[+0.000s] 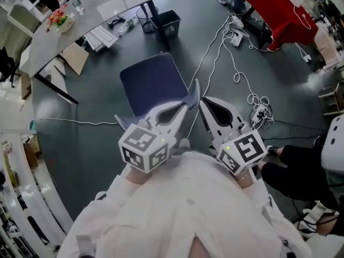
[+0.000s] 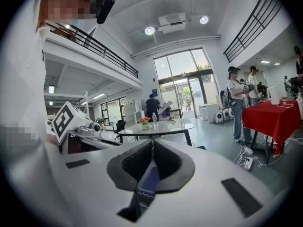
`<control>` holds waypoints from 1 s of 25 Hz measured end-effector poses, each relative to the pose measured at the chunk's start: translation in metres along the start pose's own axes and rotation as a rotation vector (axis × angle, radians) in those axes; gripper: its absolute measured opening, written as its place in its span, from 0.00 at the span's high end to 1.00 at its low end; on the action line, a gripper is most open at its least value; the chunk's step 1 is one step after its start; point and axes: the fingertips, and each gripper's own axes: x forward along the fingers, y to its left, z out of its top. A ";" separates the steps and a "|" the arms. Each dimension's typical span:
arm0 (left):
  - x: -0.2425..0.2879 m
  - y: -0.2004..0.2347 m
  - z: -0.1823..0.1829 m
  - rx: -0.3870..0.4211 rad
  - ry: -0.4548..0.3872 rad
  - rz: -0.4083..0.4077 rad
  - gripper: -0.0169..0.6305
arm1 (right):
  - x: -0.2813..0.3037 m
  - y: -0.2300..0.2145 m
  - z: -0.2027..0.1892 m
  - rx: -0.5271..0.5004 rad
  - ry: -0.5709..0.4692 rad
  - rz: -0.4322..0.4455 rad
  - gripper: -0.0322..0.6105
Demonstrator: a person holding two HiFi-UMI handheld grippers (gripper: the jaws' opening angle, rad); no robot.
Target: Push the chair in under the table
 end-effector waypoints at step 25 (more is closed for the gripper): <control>-0.048 0.044 -0.029 -0.103 -0.061 0.334 0.95 | 0.042 0.031 -0.032 0.003 0.081 0.291 0.90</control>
